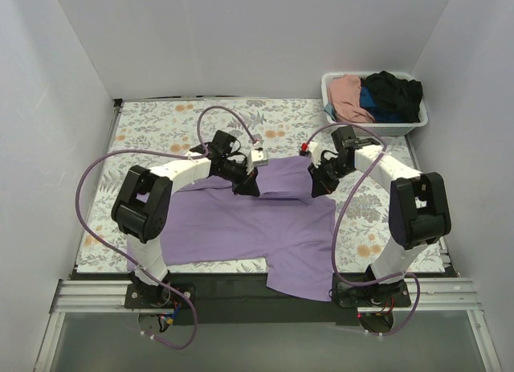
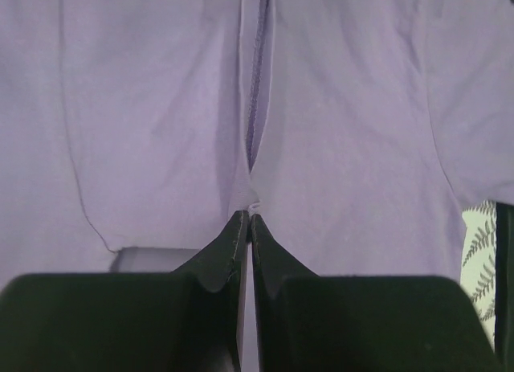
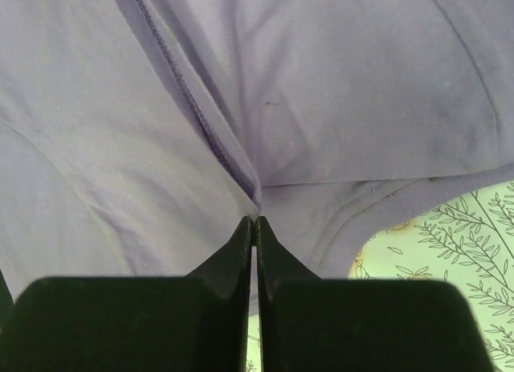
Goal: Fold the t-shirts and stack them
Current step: Fold the tshirt
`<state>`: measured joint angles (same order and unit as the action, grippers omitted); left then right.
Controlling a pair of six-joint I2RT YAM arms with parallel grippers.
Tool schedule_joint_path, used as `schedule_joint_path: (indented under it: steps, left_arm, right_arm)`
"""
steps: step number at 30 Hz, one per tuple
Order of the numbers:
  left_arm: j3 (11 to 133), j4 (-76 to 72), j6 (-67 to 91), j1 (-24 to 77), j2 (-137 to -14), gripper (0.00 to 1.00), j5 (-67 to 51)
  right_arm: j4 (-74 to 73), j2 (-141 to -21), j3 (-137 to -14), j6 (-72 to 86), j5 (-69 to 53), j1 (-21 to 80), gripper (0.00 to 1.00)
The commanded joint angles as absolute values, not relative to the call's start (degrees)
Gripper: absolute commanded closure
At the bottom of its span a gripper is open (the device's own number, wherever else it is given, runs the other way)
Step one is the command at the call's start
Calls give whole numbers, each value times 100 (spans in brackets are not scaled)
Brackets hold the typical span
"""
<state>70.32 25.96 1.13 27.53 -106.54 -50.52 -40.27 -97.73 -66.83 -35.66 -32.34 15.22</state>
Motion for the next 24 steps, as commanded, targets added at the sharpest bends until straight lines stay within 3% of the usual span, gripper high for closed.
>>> schedule_joint_path:
  steps: [1, 8, 10, 11, 14, 19, 24]
  left_arm:
    - [6769, 2803, -641, 2777, -10178, 100, -5054]
    - [6259, 2716, -1054, 2777, -9914, 100, -4702]
    - [6188, 2663, -1090, 2777, -9826, 100, -4624]
    - [6144, 2672, -1090, 2777, -9800, 98, -4614]
    - [6047, 2733, -1072, 2734, -9581, 82, -4631]
    - [6082, 2716, -48, 2005, -8922, 74, -5079]
    - [6354, 2619, 1493, 751, -8728, 75, -4240]
  right_arm:
    - [-4411, -9466, -6601, -4227, -3322, 1669, 95]
    - [-4930, -9281, -6495, -4737, -3569, 2196, 85]
    - [-5009, -9272, -6486, -4790, -3516, 2381, 72]
    - [-5053, -9272, -6486, -4834, -3498, 2425, 56]
    - [-5203, -9299, -6565, -4799, -3437, 2470, 38]
    - [-5230, -9474, -7407, -4422, -3366, 2172, 38]
    - [-4747, -10246, -8532, -3177, -2989, 2065, 44]
